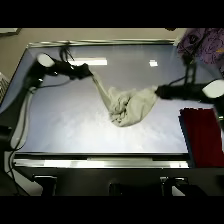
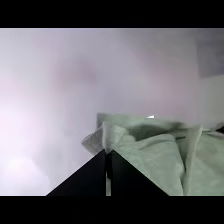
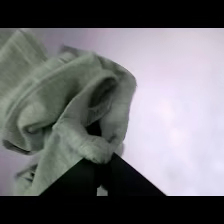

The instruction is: Fold the clothes and pants, and hang the long-sleeved shirts on hangers.

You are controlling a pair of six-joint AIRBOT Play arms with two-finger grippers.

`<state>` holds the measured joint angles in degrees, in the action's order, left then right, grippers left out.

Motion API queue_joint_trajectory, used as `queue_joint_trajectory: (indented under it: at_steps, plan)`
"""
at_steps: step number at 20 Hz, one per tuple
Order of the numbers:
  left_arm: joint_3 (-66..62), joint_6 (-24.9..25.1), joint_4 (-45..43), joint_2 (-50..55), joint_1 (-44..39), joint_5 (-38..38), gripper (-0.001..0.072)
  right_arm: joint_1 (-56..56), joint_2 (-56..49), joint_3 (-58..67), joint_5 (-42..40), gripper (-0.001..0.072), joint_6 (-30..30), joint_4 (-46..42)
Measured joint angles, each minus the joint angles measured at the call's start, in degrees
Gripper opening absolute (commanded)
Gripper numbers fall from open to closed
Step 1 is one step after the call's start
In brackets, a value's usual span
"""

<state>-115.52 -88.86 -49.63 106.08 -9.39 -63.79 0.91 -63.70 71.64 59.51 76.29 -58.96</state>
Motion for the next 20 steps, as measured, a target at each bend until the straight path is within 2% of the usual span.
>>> queue_joint_trajectory:
  at_steps: [6,12,16,20]
  plan:
    - [-2.25,-1.64,-7.37,-24.20,6.16,-0.72,0.0010,0.00,9.38,25.86,4.44,0.0037,-0.07,-4.39]
    - [-0.11,-10.71,-25.46,-46.40,7.91,-4.20,0.0011,0.00,21.42,35.08,8.72,0.0037,6.32,-15.69]
    - [2.32,-13.81,-31.52,-51.34,8.13,-5.55,0.0011,0.00,21.20,36.06,9.88,0.0037,11.80,-18.84]
    - [9.09,-14.91,-33.44,-48.13,8.20,-6.64,0.0012,-0.02,10.32,35.78,17.00,0.0037,19.26,-19.23]
